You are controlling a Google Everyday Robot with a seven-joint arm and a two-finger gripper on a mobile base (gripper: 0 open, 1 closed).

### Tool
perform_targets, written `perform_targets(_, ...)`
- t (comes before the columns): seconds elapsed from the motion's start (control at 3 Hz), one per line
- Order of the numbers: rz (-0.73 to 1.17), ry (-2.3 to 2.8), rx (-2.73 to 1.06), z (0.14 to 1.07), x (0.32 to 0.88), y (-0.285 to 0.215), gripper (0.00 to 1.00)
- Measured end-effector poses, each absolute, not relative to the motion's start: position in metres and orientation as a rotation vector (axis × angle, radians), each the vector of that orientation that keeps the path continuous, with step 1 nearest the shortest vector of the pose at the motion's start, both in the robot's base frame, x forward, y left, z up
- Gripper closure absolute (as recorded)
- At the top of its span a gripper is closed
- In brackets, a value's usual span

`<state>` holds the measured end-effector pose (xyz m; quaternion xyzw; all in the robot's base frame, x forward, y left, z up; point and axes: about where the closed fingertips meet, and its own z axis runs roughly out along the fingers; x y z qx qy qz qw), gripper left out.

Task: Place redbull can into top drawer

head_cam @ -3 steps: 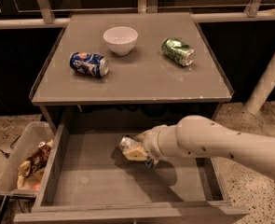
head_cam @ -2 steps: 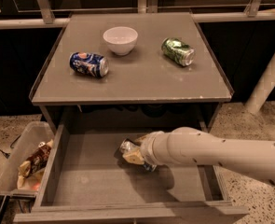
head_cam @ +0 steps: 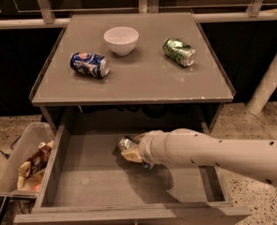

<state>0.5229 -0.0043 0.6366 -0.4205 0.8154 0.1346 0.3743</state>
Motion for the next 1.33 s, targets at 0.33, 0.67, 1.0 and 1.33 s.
perform_targets(0.33, 0.345, 2.088, -1.077, 0.6367, 0.5229, -0.0043, 0.59)
perform_targets(0.67, 0.345, 2.088, -1.077, 0.6367, 0.5229, -0.0043, 0.35)
perform_targets(1.0, 0.345, 2.088, -1.077, 0.6367, 0.5229, -0.0042, 0.13)
perform_targets(1.33, 0.345, 2.088, -1.077, 0.6367, 0.5229, -0.0042, 0.00)
